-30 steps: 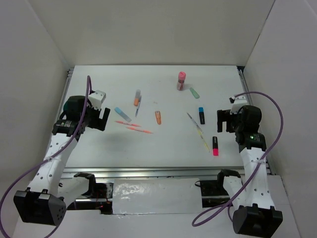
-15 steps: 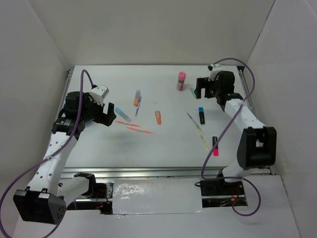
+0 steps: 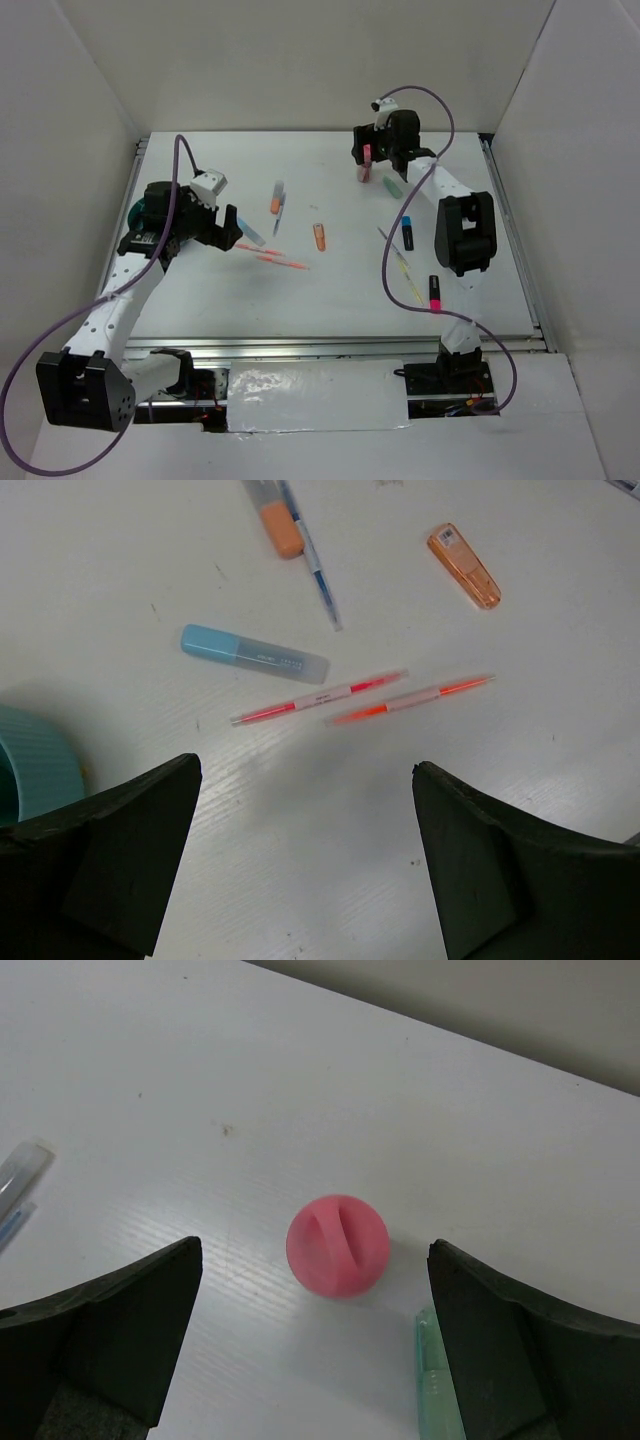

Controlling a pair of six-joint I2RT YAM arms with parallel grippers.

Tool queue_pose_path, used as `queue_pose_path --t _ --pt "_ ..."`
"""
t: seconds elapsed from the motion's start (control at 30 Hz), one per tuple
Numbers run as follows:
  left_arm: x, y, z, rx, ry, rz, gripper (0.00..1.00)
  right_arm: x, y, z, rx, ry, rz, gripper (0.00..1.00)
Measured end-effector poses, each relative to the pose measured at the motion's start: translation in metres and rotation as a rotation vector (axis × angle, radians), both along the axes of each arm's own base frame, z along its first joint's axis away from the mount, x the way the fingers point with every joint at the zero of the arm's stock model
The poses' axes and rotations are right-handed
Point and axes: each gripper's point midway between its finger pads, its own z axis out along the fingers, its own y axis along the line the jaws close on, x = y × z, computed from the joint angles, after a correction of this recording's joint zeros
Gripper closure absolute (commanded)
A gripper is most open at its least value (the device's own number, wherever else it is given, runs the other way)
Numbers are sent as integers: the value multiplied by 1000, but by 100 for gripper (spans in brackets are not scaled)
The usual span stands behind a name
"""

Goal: Sort the stationery into containers
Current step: Pick up the stationery from the center of the board.

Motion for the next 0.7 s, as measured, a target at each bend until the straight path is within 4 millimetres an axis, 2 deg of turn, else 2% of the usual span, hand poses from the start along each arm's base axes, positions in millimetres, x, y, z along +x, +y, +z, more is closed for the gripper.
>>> queue_pose_path --t 0.2,0.37,0.43,0.67,0.7 --pt "2 0 -4 5 6 -2 1 21 5 -12 -16 -5 -24 0" --pt "5 0 -4 7 2 -1 1 25 3 -28 -20 22 -45 1" --pt "6 0 -5 8 2 -1 1 26 2 -33 -19 33 -50 5" --pt "7 1 -7 10 6 0 1 24 3 -44 -9 62 -54 28" --pt "7 1 -7 10 6 0 1 24 3 -44 -7 63 -54 35"
